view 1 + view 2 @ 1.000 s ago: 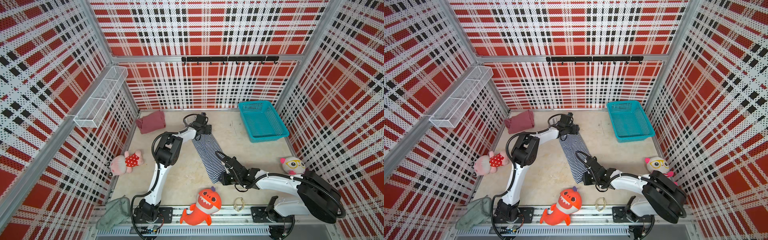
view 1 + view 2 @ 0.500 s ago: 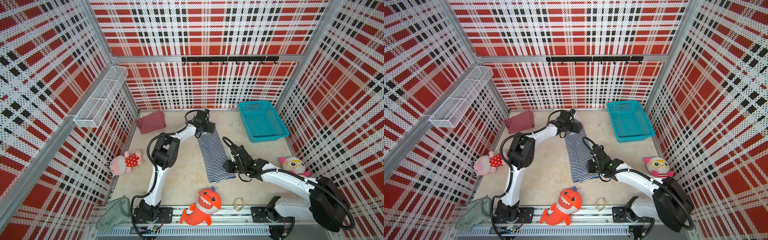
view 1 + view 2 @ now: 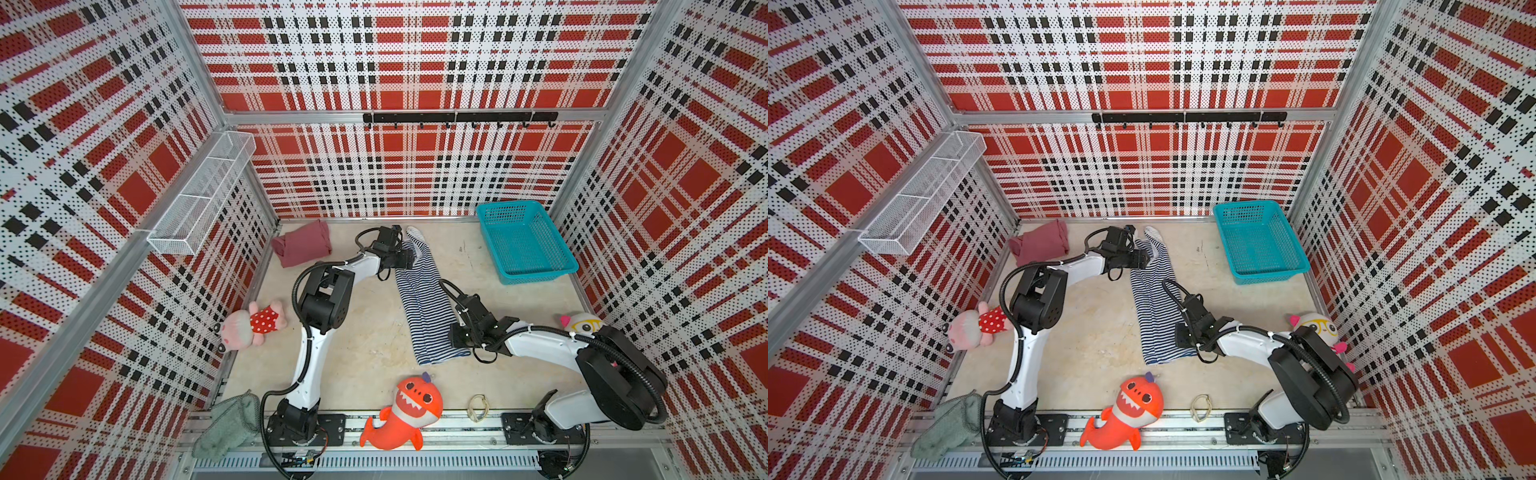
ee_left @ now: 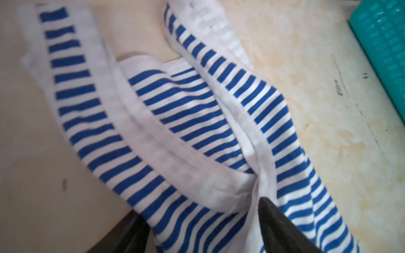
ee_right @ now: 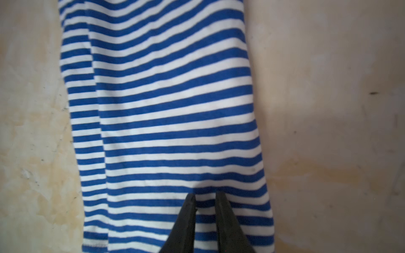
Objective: Fold and stack tank tops
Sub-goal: Rotate the tank top at the center of the table, then fold the tank top at the center of the table.
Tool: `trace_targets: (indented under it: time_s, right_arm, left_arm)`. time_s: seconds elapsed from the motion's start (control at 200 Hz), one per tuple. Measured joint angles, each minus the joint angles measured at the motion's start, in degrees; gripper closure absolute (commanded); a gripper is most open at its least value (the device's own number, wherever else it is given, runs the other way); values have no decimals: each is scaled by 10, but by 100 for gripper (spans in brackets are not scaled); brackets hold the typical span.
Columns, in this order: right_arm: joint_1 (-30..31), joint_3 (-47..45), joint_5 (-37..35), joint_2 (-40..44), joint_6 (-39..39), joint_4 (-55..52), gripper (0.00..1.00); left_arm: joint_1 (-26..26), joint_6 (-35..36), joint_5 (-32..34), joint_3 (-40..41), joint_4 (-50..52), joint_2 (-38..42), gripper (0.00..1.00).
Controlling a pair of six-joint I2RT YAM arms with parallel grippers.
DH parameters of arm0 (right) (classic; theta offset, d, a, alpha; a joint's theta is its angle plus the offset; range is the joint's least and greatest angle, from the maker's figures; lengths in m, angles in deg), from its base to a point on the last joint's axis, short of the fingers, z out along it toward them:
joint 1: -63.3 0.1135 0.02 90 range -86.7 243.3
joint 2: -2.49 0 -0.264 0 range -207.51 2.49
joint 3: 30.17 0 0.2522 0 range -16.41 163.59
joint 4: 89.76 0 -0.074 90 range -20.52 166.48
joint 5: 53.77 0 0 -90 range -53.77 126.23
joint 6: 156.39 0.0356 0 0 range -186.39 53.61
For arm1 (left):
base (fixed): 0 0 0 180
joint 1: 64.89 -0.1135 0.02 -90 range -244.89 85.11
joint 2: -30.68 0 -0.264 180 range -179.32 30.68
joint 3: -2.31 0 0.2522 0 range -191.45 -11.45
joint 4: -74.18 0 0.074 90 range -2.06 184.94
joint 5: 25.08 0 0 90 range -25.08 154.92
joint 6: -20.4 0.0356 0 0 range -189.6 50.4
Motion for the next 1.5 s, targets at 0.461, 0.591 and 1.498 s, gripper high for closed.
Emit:
trace_targets:
  time_s: [0.461,0.591,1.498]
  right_arm:
    - [52,9,12,26,83,52,51]
    - [38,8,17,84,83,8,51]
    - [40,-94,140,77,183,65,59]
  left_arm:
    - [-37,-7,-23,-168,71,-85,6]
    - [-36,-1,0,-25,77,34,6]
    - [66,-216,-103,753,-125,570,44]
